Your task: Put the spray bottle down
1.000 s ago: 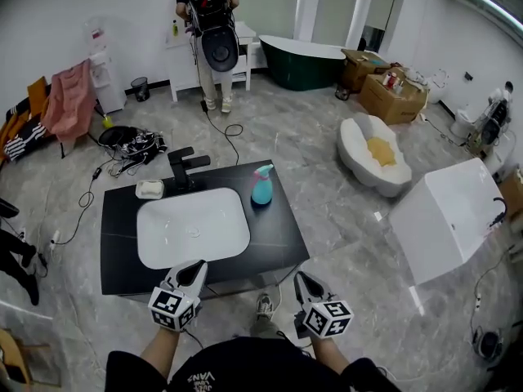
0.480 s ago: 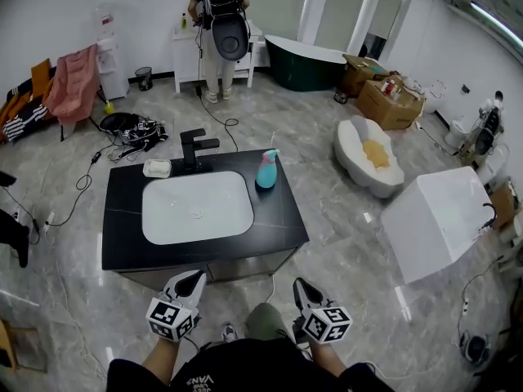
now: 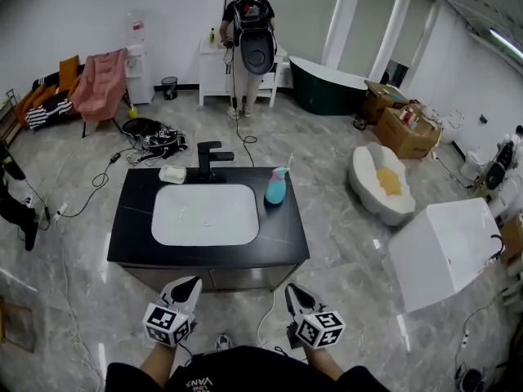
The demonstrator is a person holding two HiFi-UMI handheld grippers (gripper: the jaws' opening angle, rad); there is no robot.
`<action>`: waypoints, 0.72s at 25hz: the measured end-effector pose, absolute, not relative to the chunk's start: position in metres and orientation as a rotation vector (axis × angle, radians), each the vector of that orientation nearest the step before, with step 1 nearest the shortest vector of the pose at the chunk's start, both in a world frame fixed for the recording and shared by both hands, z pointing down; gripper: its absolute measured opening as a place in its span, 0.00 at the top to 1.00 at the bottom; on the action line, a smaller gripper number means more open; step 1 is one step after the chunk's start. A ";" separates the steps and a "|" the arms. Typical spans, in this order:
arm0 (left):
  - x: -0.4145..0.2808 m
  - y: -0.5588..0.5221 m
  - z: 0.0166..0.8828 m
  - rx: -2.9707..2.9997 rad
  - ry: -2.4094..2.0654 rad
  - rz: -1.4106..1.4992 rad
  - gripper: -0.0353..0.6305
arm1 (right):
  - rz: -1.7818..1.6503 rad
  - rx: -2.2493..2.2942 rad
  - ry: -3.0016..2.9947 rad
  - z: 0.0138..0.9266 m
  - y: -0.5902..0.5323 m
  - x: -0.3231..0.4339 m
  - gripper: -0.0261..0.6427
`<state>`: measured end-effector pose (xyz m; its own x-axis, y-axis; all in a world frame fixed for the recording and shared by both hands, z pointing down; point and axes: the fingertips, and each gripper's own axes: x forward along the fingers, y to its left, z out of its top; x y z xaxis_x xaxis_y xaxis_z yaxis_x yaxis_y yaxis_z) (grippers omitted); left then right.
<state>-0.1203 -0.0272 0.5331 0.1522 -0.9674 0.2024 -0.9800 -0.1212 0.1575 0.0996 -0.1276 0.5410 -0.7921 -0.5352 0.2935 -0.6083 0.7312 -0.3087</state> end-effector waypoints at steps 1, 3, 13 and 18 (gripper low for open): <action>-0.114 -0.026 0.532 2.177 -1.902 0.072 0.92 | 0.580 0.895 -2.753 0.541 -0.126 0.102 0.96; -0.102 -0.026 0.530 2.169 -1.923 0.061 0.92 | 0.580 0.860 -2.760 0.544 -0.123 0.110 0.96; -0.020 -0.011 0.543 2.121 -1.941 0.084 0.92 | 0.537 0.743 -2.759 0.553 -0.105 0.174 0.96; 0.018 -0.002 0.546 2.132 -1.942 0.114 0.92 | 0.520 0.726 -2.757 0.555 -0.101 0.204 0.96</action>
<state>0.0176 -0.0019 0.5461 0.1059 -0.9680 0.2273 -0.9880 -0.0765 0.1344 0.2042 -0.1011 0.5554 -0.8468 -0.4265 0.3178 -0.5130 0.8129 -0.2758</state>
